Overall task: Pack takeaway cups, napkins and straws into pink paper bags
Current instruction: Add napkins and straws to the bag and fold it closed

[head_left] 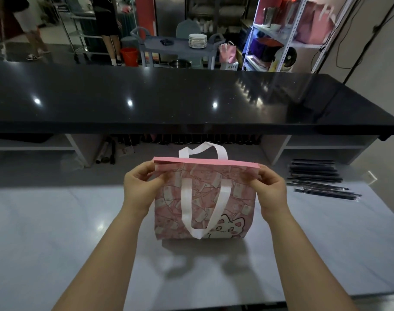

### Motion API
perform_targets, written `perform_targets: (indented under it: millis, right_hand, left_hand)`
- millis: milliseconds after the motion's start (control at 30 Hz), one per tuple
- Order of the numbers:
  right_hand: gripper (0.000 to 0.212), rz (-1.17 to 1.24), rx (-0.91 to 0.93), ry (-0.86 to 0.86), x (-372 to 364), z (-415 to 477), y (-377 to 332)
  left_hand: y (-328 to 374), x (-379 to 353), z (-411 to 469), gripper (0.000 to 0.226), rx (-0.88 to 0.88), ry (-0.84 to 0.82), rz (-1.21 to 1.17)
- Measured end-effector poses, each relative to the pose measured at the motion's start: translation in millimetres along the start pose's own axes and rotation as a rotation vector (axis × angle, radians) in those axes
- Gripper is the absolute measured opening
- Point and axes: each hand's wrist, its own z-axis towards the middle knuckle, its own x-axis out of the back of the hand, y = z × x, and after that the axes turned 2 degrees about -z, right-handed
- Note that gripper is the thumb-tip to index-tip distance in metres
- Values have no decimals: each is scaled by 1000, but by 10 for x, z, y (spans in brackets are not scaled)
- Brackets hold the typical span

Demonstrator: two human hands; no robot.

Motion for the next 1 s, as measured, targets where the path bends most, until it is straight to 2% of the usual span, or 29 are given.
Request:
perform_targets:
  millis: [100, 200, 300, 367, 467, 567, 633, 700, 767, 867, 933, 1000]
  right_hand:
    - [21, -4, -13, 59, -56, -36, 0]
    - [40, -116, 10, 87, -58, -18, 18]
    - [57, -306, 186, -23, -7, -24, -23]
    - [61, -449, 346, -118, 10, -35, -81]
    - [48, -596, 539, -209, 19, -15, -114]
    - [30, -662, 567, -247, 62, -43, -108]
    - [22, -644, 520, -208, 59, -90, -141]
    - [16, -682, 568, -117, -13, -99, -210]
    - [19, -819, 658, -80, -177, -79, -301]
    - [23, -1060, 659, -170, -511, -35, -424]
    - [15, -1182, 595, -247, -686, -13, -428]
    - [18, -1226, 562, -245, -756, 0, -396]
  left_hand:
    - [28, -1, -15, 35, 20, 95, 22]
    - [75, 19, -27, 56, 0, 88, 46]
    - [160, 73, -35, 52, -66, -35, 115]
    - [201, 105, -17, 43, -109, -106, 177]
    - [198, 137, 9, 35, -213, -143, 324]
    - [152, 210, -13, 27, -375, -163, 496]
    - [151, 224, -18, 19, -483, -158, 611]
    - [183, 151, 29, 22, -596, -122, 713]
    - [239, 9, 92, 26, -648, -92, 817]
    - [327, -292, 108, 33, -656, -107, 1009]
    - [329, -504, 78, 19, -705, -184, 1087]
    - [300, -640, 47, 11, -714, -216, 1111]
